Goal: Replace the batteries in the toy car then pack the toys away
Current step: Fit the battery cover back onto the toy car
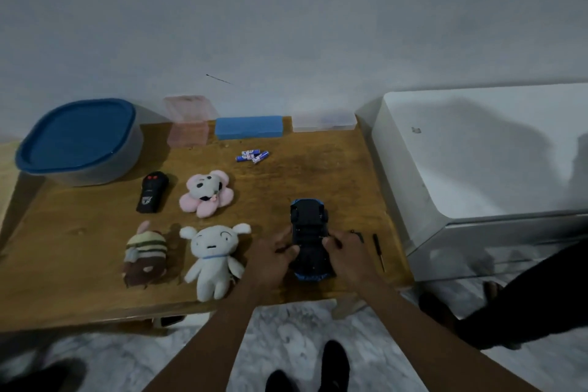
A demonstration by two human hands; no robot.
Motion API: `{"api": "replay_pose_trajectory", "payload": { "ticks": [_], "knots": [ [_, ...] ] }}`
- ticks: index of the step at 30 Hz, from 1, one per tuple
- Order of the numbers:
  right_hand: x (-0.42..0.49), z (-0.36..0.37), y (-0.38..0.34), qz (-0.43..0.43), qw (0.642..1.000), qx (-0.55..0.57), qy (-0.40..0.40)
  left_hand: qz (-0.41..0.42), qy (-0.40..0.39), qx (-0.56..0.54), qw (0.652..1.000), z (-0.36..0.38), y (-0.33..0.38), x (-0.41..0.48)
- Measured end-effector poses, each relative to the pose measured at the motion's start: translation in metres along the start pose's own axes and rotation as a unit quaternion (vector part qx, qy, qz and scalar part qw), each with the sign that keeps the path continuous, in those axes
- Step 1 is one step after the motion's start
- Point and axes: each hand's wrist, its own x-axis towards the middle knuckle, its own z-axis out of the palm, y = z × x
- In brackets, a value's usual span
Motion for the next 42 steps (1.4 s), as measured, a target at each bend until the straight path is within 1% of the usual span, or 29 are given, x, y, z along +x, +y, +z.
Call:
{"api": "replay_pose_trajectory", "payload": {
  "ticks": [2, 5, 9, 12, 14, 20, 23, 25, 27, 29, 31, 32, 34, 35, 37, 39, 40, 41, 42],
  "knots": [
    [-0.003, -0.003, -0.009, -0.01, 1.0, 0.008, 0.003, -0.002, -0.006, -0.04, 0.999, -0.005, 0.004, -0.001],
    [-0.006, -0.006, -0.029, -0.038, 0.999, 0.018, 0.013, 0.016, -0.007, -0.064, 0.998, -0.019, 0.016, -0.006],
    [-0.002, -0.006, -0.066, -0.088, 0.995, 0.032, 0.021, 0.062, -0.017, -0.041, 0.997, -0.048, 0.037, -0.007],
    [0.008, -0.005, -0.095, -0.114, 0.992, 0.04, 0.023, 0.064, 0.004, -0.058, 0.996, -0.068, 0.05, -0.002],
    [0.018, -0.004, -0.11, -0.129, 0.991, 0.036, 0.02, 0.069, 0.004, -0.06, 0.996, -0.081, 0.059, 0.004],
    [0.066, 0.012, -0.138, -0.154, 0.987, 0.038, -0.024, 0.091, -0.005, -0.082, 0.993, -0.118, 0.073, 0.027],
    [0.087, 0.023, -0.147, -0.173, 0.983, 0.032, -0.056, 0.07, 0.001, -0.088, 0.994, -0.131, 0.074, 0.038],
    [0.1, 0.028, -0.151, -0.171, 0.982, 0.025, -0.073, 0.053, 0.006, -0.113, 0.992, -0.139, 0.072, 0.046],
    [0.115, 0.031, -0.153, -0.178, 0.98, 0.019, -0.085, 0.057, 0.013, -0.131, 0.99, -0.146, 0.07, 0.053],
    [0.134, 0.035, -0.157, -0.194, 0.978, -0.034, -0.072, 0.047, 0.017, -0.14, 0.989, -0.154, 0.065, 0.065],
    [0.144, 0.032, -0.155, -0.229, 0.964, -0.13, -0.025, 0.039, 0.019, -0.143, 0.989, -0.159, 0.064, 0.068],
    [0.152, 0.031, -0.153, -0.256, 0.949, -0.184, -0.006, 0.04, 0.022, -0.138, 0.989, -0.163, 0.061, 0.072],
    [0.177, 0.04, -0.152, -0.308, 0.906, -0.289, 0.013, 0.041, 0.026, -0.129, 0.99, -0.178, 0.058, 0.086],
    [0.187, 0.046, -0.152, -0.314, 0.891, -0.326, 0.014, 0.04, 0.022, -0.134, 0.99, -0.185, 0.057, 0.092],
    [0.204, 0.06, -0.151, -0.285, 0.875, -0.391, 0.001, 0.038, 0.011, -0.15, 0.988, -0.199, 0.055, 0.102],
    [0.217, 0.075, -0.15, -0.264, 0.842, -0.47, -0.006, 0.039, -0.001, -0.146, 0.989, -0.21, 0.054, 0.11],
    [0.223, 0.082, -0.15, -0.264, 0.826, -0.499, 0.003, 0.039, -0.004, -0.141, 0.989, -0.215, 0.054, 0.114],
    [0.228, 0.088, -0.15, -0.265, 0.819, -0.509, 0.019, 0.043, -0.007, -0.136, 0.99, -0.221, 0.054, 0.119],
    [0.232, 0.093, -0.149, -0.265, 0.823, -0.501, 0.037, 0.044, -0.011, -0.132, 0.99, -0.227, 0.053, 0.124]
  ]
}}
